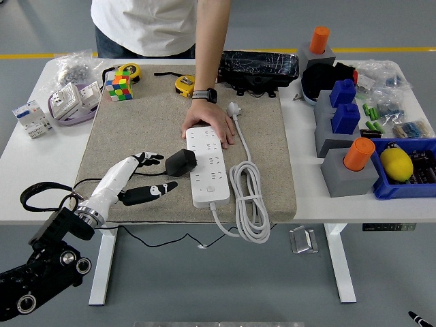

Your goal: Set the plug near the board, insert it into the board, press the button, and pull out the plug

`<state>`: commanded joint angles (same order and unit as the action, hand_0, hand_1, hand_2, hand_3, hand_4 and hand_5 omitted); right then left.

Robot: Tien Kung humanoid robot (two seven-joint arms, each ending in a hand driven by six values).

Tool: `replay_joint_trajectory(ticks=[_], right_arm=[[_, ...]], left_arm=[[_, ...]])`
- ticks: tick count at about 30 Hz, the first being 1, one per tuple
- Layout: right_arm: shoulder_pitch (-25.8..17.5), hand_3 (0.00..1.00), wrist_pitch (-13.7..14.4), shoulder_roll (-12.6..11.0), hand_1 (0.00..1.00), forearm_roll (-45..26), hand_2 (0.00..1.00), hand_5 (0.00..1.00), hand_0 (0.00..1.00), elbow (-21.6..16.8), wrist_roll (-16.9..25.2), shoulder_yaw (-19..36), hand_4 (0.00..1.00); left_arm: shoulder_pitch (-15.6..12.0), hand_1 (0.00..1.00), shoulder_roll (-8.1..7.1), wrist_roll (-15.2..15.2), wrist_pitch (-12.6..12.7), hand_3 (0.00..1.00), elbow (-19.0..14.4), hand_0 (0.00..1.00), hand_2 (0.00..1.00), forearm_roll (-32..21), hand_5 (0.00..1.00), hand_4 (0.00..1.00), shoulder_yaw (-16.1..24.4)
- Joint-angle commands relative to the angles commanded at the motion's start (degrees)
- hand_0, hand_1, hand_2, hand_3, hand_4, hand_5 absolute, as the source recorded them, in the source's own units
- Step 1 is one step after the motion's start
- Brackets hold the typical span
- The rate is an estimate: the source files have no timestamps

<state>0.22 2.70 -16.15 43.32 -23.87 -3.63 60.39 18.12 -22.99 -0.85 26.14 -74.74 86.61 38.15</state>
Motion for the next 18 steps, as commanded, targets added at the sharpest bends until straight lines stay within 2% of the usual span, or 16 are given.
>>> replay_joint_trajectory(ticks=[18], right_arm=[[0.13,0.571,-0.03,0.04,0.67,-0.34,0.641,0.586,0.622,0.09,-0.02,-0.46,0.977]], left_arm=[[5.35,0.825,2.82,-0.32,-0.63,0.804,2.27,0.799,0.809,-1.34,0.64,0.836,-4.45]])
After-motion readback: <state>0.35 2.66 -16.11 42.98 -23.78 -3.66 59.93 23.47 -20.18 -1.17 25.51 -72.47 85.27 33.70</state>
